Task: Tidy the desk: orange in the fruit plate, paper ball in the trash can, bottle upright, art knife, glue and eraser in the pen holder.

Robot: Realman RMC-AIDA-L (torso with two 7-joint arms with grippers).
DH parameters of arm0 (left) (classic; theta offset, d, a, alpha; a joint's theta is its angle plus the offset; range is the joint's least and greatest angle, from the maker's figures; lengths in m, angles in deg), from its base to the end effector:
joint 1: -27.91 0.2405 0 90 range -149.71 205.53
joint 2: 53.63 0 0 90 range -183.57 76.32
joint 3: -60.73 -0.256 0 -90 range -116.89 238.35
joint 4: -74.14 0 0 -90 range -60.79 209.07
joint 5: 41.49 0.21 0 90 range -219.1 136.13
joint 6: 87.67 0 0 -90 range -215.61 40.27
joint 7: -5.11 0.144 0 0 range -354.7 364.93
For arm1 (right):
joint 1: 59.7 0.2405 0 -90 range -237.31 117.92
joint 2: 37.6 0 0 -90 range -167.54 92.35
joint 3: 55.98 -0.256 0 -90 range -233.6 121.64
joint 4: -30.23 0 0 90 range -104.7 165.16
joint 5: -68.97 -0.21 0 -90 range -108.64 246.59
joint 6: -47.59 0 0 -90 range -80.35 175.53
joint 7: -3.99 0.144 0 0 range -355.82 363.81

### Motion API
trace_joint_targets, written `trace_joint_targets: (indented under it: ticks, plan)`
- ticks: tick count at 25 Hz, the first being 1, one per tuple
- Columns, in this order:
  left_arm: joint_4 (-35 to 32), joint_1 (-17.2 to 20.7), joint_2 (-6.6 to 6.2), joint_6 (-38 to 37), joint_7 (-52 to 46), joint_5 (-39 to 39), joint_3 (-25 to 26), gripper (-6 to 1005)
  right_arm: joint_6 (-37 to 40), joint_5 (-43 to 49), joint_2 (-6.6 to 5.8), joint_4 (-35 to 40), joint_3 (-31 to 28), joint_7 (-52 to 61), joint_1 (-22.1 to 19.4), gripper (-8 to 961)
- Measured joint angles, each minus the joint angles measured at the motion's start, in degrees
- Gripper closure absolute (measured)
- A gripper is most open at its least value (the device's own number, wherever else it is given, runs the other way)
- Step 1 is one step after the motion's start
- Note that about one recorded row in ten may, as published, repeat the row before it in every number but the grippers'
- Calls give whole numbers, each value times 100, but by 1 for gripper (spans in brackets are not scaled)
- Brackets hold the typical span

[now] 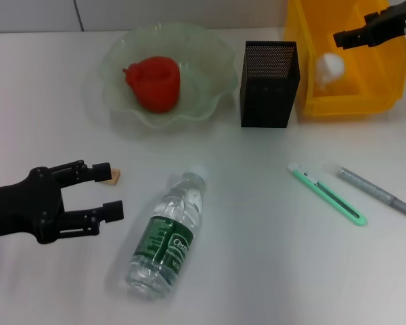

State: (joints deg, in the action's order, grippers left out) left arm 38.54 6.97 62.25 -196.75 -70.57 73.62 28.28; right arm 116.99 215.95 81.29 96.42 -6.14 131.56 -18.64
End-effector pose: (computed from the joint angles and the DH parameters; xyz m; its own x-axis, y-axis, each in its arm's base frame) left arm -0.2979 0.2528 0.0331 0.6894 0.3893 0.6109 0.4702 -0.8820 0.0314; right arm 0.2037 0.4357 0.0758 0.8073 -0.5448 -0.2269 -0.5521 -0.5614 -0.6164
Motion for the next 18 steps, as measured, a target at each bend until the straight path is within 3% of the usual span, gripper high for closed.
trace_joint_targets:
  ticks: [5,6,8,9,10,11,13,14,17,18]
  plan:
    - [-440,-38,20,193,-739,5,-2,161,637,-966,-64,269,-90,-579,-415,224]
    - [-603,-56,35,232,-965,13,-14,161,1171,-1554,-121,430,-164,-974,-722,224]
    - [-944,-114,53,262,-1463,48,-50,162,1441,-1829,-146,488,-194,-1192,-882,224]
    - [-1320,-235,56,213,-2029,97,-102,162,2077,-2354,-192,515,-257,-1755,-1194,224]
    - [-1320,-235,56,213,-2029,97,-102,163,2077,-2354,-192,515,-257,-1755,-1194,224]
    - [-1481,-311,58,184,-2305,129,-151,163,2713,-2693,-206,356,-413,-2488,-1515,224]
    - [-1790,-478,58,162,-2937,248,-352,164,3011,-2788,-192,163,-552,-2927,-1674,224]
    - [-1923,-560,64,173,-3172,314,-464,164,3282,-2875,-180,-311,-787,-3565,-1860,224]
    - [-2067,-663,83,204,-3444,423,-602,166,3415,-2898,-195,-850,-987,-4025,-1932,224]
    - [-2366,-903,146,281,-4035,705,-919,166,3446,-2900,-221,-1191,-1119,-4247,-1945,224]
